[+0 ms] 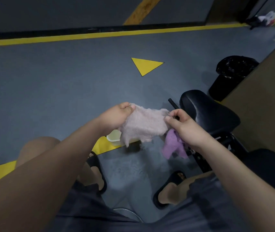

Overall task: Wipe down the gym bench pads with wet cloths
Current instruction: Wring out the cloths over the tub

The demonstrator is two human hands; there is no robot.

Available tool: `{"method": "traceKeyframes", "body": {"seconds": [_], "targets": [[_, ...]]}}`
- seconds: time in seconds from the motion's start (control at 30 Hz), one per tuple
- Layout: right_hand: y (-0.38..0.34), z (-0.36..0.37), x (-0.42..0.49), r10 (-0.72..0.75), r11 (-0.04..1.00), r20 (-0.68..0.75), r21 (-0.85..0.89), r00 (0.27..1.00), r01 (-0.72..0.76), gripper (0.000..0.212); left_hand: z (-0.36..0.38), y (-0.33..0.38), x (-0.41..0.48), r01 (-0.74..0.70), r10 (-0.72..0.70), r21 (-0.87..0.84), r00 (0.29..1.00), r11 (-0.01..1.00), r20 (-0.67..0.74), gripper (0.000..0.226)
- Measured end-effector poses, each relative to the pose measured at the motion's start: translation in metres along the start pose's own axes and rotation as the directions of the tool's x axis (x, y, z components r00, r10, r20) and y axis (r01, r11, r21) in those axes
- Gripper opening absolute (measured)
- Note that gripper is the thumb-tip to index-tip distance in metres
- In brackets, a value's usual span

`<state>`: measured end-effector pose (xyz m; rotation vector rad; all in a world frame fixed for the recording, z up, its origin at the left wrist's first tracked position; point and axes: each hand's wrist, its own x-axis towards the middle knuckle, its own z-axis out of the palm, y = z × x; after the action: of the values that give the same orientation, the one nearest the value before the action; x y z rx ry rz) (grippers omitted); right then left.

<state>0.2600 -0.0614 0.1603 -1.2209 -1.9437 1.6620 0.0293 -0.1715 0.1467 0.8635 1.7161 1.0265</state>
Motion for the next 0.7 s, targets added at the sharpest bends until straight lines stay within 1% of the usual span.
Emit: {"method": "traceKeyframes", "body": {"seconds": [0.03, 0.07, 0.1, 0.17, 0.2, 0.27, 0.33, 0.37, 0.43, 0.5, 0.57, 0.63, 0.67, 0.7], "targets": [[-0.001, 0.001, -0.001, 0.014, 1.0, 0.009, 0.004, 1.0, -0.014, 0.019, 0.001, 0.001, 0.0, 0.069, -0.069, -0.058, 0.998, 0.996, 0.005, 0.035], [-0.002, 0.0, -0.002, 0.029, 0.999, 0.022, 0.032, 0.999, -0.03, 0.028, 0.0, 0.003, 0.0, 0.127, -0.126, -0.086, 0.992, 0.988, 0.01, 0.026], [-0.003, 0.0, -0.003, 0.038, 0.998, 0.031, 0.056, 0.999, -0.039, 0.036, 0.0, 0.005, -0.002, 0.175, -0.174, -0.1, 0.985, 0.979, 0.017, 0.024], [-0.002, -0.002, -0.004, 0.047, 0.998, 0.025, 0.032, 0.999, -0.048, 0.044, -0.005, 0.005, -0.003, 0.224, -0.218, -0.155, 0.974, 0.962, 0.053, 0.042], [-0.001, -0.003, -0.003, 0.056, 0.998, 0.018, 0.007, 0.998, -0.056, 0.042, -0.009, 0.004, -0.003, 0.227, -0.218, -0.179, 0.973, 0.957, 0.073, 0.05], [0.001, -0.003, -0.002, 0.068, 0.997, -0.002, -0.034, 0.998, -0.068, 0.031, -0.013, 0.0, -0.004, 0.207, -0.195, -0.212, 0.978, 0.955, 0.077, 0.057], [0.002, -0.001, -0.002, 0.083, 0.996, -0.025, -0.04, 0.996, -0.084, 0.02, -0.014, -0.004, 0.001, 0.152, -0.146, -0.219, 0.988, 0.964, 0.046, 0.054], [0.001, 0.0, -0.001, 0.093, 0.995, -0.039, -0.034, 0.995, -0.094, 0.017, -0.014, -0.005, 0.004, 0.115, -0.115, -0.197, 0.993, 0.974, 0.012, 0.048], [0.0, -0.001, 0.001, 0.106, 0.994, -0.061, -0.027, 0.993, -0.108, 0.015, -0.016, -0.01, 0.011, 0.054, -0.058, -0.072, 0.997, 0.996, -0.056, 0.028], [0.0, -0.003, 0.005, 0.12, 0.992, -0.053, -0.033, 0.991, -0.122, 0.017, -0.018, -0.012, 0.018, 0.009, -0.005, 0.061, 0.998, 0.998, -0.062, 0.016], [0.001, -0.003, 0.012, 0.122, 0.99, -0.022, -0.071, 0.992, -0.123, 0.023, -0.019, -0.012, 0.027, -0.033, 0.037, 0.157, 0.999, 0.987, -0.026, 0.016], [0.005, -0.003, 0.024, 0.112, 0.987, 0.007, -0.12, 0.994, -0.111, 0.029, -0.018, -0.007, 0.036, -0.037, 0.03, 0.251, 0.999, 0.967, 0.033, 0.011], [0.008, -0.002, 0.032, 0.117, 0.982, 0.009, -0.149, 0.993, -0.114, 0.031, -0.018, -0.006, 0.042, -0.035, 0.012, 0.333, 0.997, 0.942, 0.07, 0.016], [0.013, -0.001, 0.041, 0.121, 0.977, 0.007, -0.176, 0.993, -0.118, 0.032, -0.017, -0.004, 0.048, -0.052, 0.003, 0.439, 0.994, 0.897, 0.113, 0.021]]}}
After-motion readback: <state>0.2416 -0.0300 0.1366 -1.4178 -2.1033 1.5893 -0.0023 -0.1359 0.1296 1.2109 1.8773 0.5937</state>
